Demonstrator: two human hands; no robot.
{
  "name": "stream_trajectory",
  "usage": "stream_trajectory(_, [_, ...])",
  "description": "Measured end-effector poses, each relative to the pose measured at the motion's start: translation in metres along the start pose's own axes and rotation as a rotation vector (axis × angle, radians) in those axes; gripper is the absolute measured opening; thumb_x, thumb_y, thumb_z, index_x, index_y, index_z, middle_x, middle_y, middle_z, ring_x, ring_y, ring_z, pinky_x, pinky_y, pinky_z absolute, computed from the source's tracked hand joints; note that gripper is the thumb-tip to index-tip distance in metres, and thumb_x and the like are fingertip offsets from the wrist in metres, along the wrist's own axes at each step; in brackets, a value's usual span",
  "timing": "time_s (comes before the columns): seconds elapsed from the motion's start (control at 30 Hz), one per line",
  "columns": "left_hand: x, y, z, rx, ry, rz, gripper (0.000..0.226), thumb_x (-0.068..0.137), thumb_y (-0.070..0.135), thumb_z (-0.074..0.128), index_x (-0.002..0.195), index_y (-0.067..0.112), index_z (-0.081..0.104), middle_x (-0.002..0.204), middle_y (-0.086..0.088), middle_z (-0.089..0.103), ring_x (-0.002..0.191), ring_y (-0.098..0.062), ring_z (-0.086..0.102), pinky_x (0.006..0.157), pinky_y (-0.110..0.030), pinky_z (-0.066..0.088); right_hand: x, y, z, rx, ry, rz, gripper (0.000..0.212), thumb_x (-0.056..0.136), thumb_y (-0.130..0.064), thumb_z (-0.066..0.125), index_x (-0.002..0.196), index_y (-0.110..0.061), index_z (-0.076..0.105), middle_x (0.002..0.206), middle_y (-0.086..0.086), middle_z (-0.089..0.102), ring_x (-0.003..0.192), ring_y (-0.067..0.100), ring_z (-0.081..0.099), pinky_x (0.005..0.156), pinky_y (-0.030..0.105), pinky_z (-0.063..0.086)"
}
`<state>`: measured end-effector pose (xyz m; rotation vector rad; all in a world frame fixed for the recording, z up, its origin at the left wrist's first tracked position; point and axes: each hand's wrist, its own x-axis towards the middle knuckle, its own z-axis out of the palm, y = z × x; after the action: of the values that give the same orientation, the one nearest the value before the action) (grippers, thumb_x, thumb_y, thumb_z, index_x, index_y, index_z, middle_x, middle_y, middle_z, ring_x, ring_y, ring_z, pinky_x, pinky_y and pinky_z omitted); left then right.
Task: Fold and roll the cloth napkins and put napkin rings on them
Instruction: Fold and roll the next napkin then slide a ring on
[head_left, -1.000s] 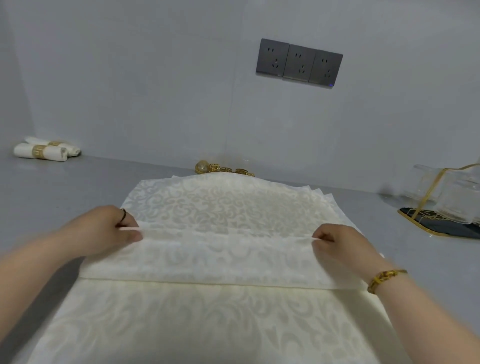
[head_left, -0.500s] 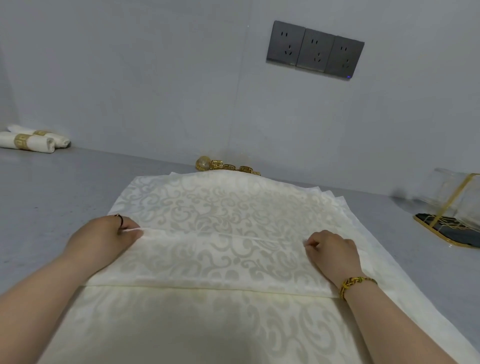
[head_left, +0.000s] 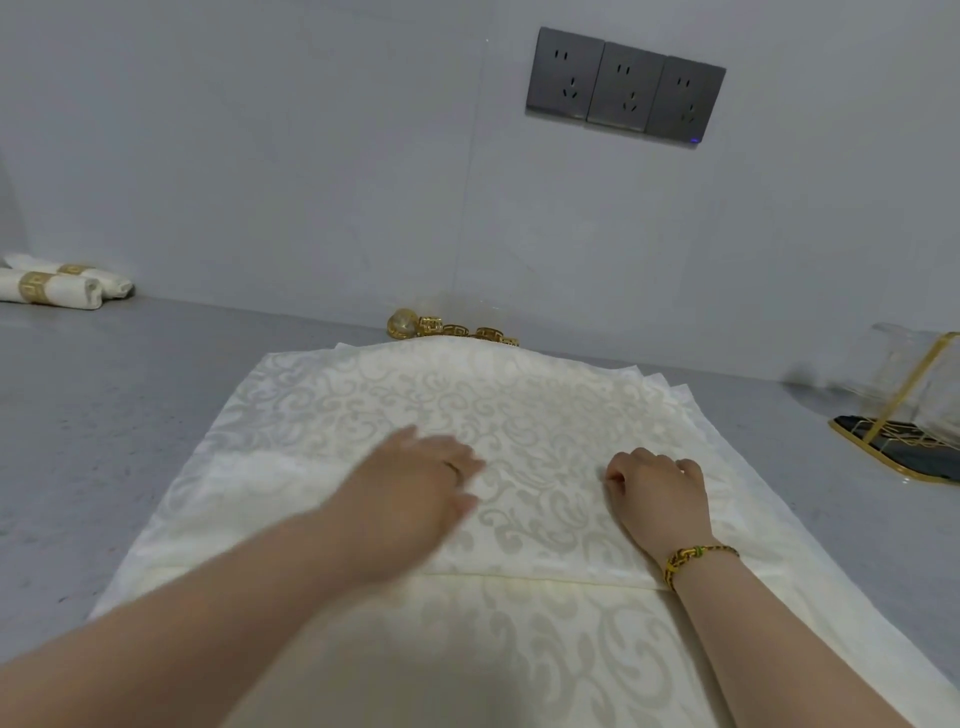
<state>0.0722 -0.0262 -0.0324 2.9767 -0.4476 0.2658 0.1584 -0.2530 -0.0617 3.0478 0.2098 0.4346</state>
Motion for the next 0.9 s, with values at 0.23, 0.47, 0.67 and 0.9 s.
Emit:
stream_trajectory(0.23, [0.012, 0.017, 0.044, -0.056, -0.256, -0.055, 0.059, 0.097, 0.047, 0.022, 0.148, 0.023, 0.003, 0.156, 0.005, -0.007, 0.142, -0.007, -0.01, 0.113, -0.028, -0.012, -0.007, -0.007, -0.005, 0.104, 0.01, -0.028, 0.033, 0.096, -0.025, 0.034, 0.121, -0.017, 0.054, 0.128, 0.002, 0.051, 0.121, 0.023, 0.043, 0.109, 0.036, 0.019])
stream_trajectory(0.47, [0.013, 0.017, 0.044, -0.078, -0.261, -0.068, 0.06, 0.096, 0.047, 0.025, 0.148, 0.024, 0.004, 0.156, 0.006, -0.006, 0.142, -0.006, -0.01, 0.113, -0.027, -0.011, -0.037, -0.064, -0.009, 0.373, -0.323, -0.346, 0.05, 0.1, -0.034, 0.027, 0.146, -0.019, 0.017, 0.156, 0.001, 0.01, 0.143, 0.012, 0.004, 0.115, 0.026, 0.002])
stream_trajectory(0.67, [0.014, 0.012, 0.044, -0.108, -0.283, -0.138, 0.075, 0.088, 0.063, 0.027, 0.148, 0.025, 0.002, 0.156, 0.005, -0.008, 0.142, -0.007, -0.011, 0.113, -0.029, -0.011, -0.033, -0.007, -0.01, 0.229, -0.416, -0.158, 0.059, 0.097, -0.049, 0.023, 0.147, -0.024, 0.006, 0.156, -0.004, -0.002, 0.143, 0.011, -0.003, 0.115, 0.03, -0.002])
stream_trajectory(0.9, [0.008, -0.024, 0.036, -0.071, -0.264, -0.288, 0.07, 0.092, 0.059, 0.02, 0.147, 0.022, -0.002, 0.156, 0.005, -0.007, 0.143, -0.009, -0.008, 0.115, -0.03, -0.005, -0.027, 0.047, -0.007, 0.176, -0.435, 0.007, 0.06, 0.097, -0.049, 0.018, 0.147, -0.021, 0.001, 0.156, -0.002, -0.005, 0.144, 0.013, -0.003, 0.115, 0.031, 0.0])
